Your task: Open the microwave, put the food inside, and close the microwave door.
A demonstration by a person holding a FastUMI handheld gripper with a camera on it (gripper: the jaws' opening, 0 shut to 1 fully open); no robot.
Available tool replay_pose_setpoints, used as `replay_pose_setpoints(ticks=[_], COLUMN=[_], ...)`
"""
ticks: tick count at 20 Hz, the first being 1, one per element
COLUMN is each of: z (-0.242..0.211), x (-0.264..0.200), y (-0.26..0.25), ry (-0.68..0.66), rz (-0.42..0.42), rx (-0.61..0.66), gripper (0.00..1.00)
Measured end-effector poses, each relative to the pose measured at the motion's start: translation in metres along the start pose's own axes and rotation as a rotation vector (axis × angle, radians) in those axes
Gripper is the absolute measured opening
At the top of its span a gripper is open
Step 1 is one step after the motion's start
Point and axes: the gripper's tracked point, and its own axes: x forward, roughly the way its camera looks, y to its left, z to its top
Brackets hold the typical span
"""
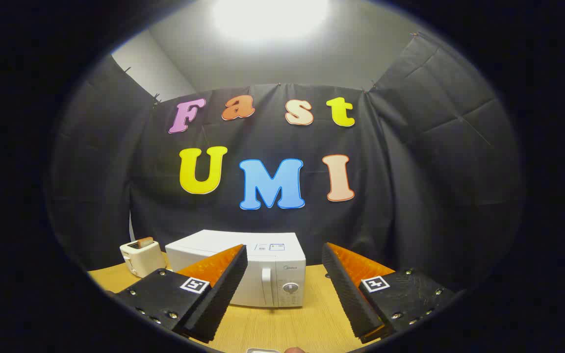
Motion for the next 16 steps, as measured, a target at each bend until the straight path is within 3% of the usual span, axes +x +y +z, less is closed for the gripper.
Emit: replay_pose_setpoints(ticks=[16], z=[-0.010], x=[0.018], y=[0.012], ry=[0.009], rz=[0.026], rx=[0.005], gripper=[0.97])
